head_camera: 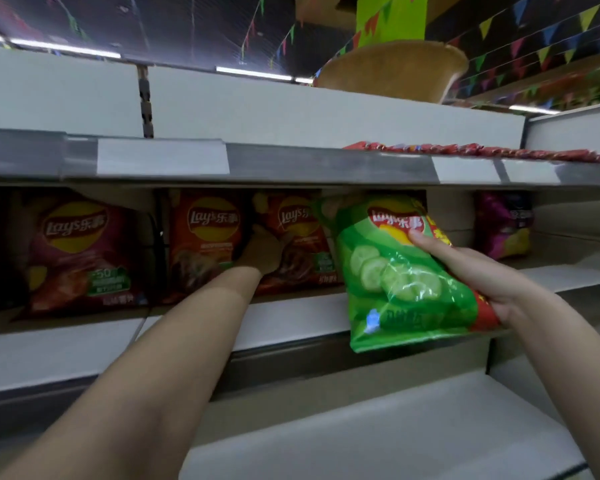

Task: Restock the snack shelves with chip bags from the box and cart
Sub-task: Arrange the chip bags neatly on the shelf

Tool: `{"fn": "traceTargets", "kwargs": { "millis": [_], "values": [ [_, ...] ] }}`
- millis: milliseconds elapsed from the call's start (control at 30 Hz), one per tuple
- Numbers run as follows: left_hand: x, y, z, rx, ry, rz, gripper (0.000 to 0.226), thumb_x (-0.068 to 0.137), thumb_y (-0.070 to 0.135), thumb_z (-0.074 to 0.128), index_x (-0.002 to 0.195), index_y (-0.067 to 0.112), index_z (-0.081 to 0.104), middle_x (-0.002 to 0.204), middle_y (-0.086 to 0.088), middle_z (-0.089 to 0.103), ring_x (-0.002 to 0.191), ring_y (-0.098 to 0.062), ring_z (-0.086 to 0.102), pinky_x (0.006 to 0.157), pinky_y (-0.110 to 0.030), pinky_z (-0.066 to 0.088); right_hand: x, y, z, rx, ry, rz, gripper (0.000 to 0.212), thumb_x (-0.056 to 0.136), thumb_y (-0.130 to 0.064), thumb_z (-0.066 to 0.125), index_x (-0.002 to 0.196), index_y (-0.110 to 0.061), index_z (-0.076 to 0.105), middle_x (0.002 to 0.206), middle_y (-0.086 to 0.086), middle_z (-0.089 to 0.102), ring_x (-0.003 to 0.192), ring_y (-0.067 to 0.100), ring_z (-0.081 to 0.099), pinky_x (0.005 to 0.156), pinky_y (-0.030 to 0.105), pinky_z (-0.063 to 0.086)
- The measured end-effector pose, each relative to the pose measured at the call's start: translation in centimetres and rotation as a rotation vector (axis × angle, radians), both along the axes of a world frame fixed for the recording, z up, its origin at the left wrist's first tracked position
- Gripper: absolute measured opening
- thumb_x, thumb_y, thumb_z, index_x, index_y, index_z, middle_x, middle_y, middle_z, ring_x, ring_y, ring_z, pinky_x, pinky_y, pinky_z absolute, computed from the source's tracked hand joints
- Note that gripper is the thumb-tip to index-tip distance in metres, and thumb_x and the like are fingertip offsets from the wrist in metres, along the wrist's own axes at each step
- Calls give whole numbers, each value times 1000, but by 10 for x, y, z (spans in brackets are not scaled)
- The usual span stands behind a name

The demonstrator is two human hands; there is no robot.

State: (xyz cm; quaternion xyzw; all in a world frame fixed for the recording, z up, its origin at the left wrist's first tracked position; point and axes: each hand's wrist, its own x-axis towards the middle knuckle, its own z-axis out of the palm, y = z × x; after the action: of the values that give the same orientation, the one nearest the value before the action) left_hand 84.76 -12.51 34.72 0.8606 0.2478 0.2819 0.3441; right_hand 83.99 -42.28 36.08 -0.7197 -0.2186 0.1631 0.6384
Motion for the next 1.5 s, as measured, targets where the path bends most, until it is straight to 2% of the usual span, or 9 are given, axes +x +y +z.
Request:
{"fn": "traceTargets", "kwargs": {
  "millis": [100,200,267,367,633,900,1000,1167,1500],
  "values": [
    [-41,-34,11,-123,-18,-8,75,103,40,37,147,-12,6,151,-27,29,136,-39,36,108,-41,30,-2,4,1,12,-8,36,79,52,-57,76,112,-6,69,102,18,74,95,33,72,93,49,52],
    [-94,-46,17,-161,-71,-117,35,103,23,41,127,-1,49,137,-16,46,130,-35,43,104,-39,34,-9,15,3,9,-30,86,74,57,-55,74,112,-7,68,100,17,74,92,31,73,92,47,53],
    [-119,-52,18,-191,-125,-151,25,103,21,41,103,1,56,112,-9,58,108,-31,57,86,-34,46,-16,29,3,12,-34,129,72,57,-55,75,110,-6,69,99,17,75,92,32,73,93,48,53],
    [-156,-57,21,-500,-237,-212,43,101,41,40,116,4,57,89,-8,64,72,-21,62,65,-27,49,-34,58,3,18,-67,198,65,63,-54,72,106,-5,71,94,16,75,87,30,74,90,46,56],
    [-272,-25,-3,-646,-254,-295,45,72,38,80,111,19,68,105,-8,74,98,-26,71,94,-46,52,-116,158,8,5,-171,496,43,84,-47,65,99,-7,73,87,12,76,79,26,75,72,35,61],
    [-383,42,-10,-663,-364,-127,52,77,28,78,122,12,56,106,-14,73,99,-32,70,93,-49,53,-207,240,10,-82,-199,680,47,82,-51,60,97,-8,74,84,10,76,75,25,75,63,29,60],
    [-429,71,-7,-664,-384,-108,56,76,28,80,124,12,55,109,-15,72,100,-33,69,94,-51,52,-248,276,12,-101,-197,725,53,79,-55,61,101,-9,73,89,12,76,82,29,75,79,39,60],
    [-512,120,-1,-626,-400,-13,53,75,27,74,122,13,54,104,-12,73,95,-29,71,87,-44,57,-322,341,16,-138,-239,806,53,83,-58,56,101,-12,73,83,5,77,73,19,75,57,21,56],
    [-664,221,10,-595,-384,125,49,79,26,71,122,7,57,103,-14,74,92,-30,72,72,-34,61,-458,470,11,-83,-81,1000,53,81,-49,65,111,-6,69,99,13,75,93,28,73,90,40,57]
  ]
}}
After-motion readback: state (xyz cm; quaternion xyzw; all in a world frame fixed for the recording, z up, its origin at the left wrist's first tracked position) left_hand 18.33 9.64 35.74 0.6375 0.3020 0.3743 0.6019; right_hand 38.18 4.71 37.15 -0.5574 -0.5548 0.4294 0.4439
